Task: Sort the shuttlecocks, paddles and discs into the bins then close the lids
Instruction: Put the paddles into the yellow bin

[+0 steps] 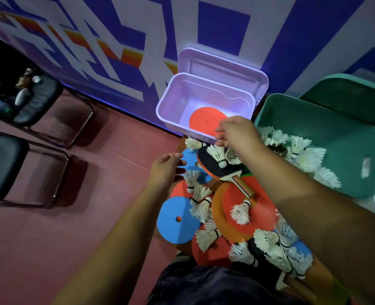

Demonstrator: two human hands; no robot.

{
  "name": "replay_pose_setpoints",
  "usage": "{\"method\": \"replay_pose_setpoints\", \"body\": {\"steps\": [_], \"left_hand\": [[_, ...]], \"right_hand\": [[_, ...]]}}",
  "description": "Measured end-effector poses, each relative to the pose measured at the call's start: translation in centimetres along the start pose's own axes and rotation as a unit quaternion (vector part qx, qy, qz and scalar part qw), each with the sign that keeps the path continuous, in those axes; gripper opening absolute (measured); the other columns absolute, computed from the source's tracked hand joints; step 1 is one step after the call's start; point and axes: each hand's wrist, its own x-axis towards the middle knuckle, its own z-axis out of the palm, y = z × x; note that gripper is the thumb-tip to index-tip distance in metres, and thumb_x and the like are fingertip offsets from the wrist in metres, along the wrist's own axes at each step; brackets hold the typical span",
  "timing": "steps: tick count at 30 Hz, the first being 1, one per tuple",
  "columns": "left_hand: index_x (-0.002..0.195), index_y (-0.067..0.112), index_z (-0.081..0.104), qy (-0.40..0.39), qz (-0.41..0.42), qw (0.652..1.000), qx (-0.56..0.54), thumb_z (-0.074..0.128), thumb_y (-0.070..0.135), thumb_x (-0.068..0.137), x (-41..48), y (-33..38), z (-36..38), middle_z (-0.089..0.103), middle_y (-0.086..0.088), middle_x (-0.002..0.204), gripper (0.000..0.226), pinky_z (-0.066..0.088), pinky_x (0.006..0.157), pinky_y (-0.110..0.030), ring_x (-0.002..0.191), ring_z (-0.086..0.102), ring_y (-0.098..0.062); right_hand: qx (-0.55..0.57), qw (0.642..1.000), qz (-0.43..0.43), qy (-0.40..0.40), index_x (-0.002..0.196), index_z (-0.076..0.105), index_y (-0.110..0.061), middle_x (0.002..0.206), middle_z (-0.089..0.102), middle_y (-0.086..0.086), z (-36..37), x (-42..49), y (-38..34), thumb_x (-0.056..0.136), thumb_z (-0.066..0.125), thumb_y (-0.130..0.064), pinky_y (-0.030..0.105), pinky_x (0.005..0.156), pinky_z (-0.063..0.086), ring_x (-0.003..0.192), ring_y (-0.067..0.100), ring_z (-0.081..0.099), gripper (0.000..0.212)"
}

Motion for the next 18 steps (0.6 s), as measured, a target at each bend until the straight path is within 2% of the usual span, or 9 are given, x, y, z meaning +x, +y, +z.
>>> {"method": "replay_pose_setpoints", "body": {"steps": [4,8,11,13,16,18], "left_hand": [[0.113,0.011,0.073,0.004,0.007,1.0,0.024,0.057,0.02,0.105,-0.9,-1.2,0.6,0.075,-0.005,0.093,0.019,0.056,0.066,-0.033,0.074,0.068,-0.019],[0.106,0.01,0.071,0.027,-0.007,0.999,0.03,0.061,0.021,0.103,-2.1,-3.4,-0.1,0.074,-0.008,0.095,0.015,0.056,0.065,-0.034,0.076,0.068,-0.022],[0.101,0.012,0.069,0.046,-0.004,0.998,0.037,0.061,0.021,0.103,-3.5,-5.0,-0.6,0.073,-0.007,0.091,0.012,0.056,0.068,-0.035,0.074,0.068,-0.02],[0.098,0.014,0.066,0.063,0.009,0.995,0.075,0.059,0.018,0.103,-4.4,-6.3,-1.1,0.07,-0.005,0.091,0.01,0.052,0.069,-0.036,0.076,0.064,-0.02],[0.083,0.016,0.06,0.084,0.011,0.987,0.137,0.059,0.007,0.092,-5.1,-8.7,-2.3,0.055,-0.003,0.075,0.013,0.041,0.063,-0.032,0.073,0.049,-0.023],[0.088,0.013,0.063,0.114,-0.009,0.98,0.166,0.065,0.011,0.082,-5.5,-10.3,-3.1,0.052,-0.004,0.074,0.007,0.037,0.063,-0.031,0.074,0.047,-0.022]], "right_hand": [[-0.019,0.999,-0.022,-0.019,0.097,0.069,-0.014,0.098,0.075,0.017,-1.8,-3.7,2.3,0.101,0.052,-0.013,0.054,0.073,0.063,0.066,0.022,0.065,0.018],[-0.053,0.997,-0.038,-0.051,0.106,0.07,-0.015,0.093,0.074,0.005,-3.6,-7.5,4.9,0.102,0.051,-0.012,0.037,0.066,0.062,0.071,0.017,0.066,0.019],[-0.079,0.993,-0.047,-0.075,0.106,0.071,-0.015,0.09,0.074,0.002,-4.8,-9.7,6.9,0.103,0.051,-0.01,0.035,0.064,0.06,0.067,0.012,0.065,0.021],[-0.101,0.99,-0.055,-0.081,0.104,0.071,-0.019,0.089,0.075,-0.001,-5.5,-10.6,8.4,0.103,0.051,-0.011,0.035,0.063,0.06,0.065,0.01,0.064,0.022],[-0.118,0.987,-0.056,-0.093,0.101,0.071,-0.023,0.086,0.075,-0.005,-6.2,-12.0,10.4,0.102,0.051,-0.012,0.038,0.062,0.06,0.063,0.008,0.065,0.023],[-0.132,0.985,-0.054,-0.102,0.1,0.071,-0.024,0.086,0.076,-0.005,-6.5,-12.8,11.6,0.101,0.051,-0.012,0.037,0.061,0.056,0.061,0.008,0.064,0.024]]}}
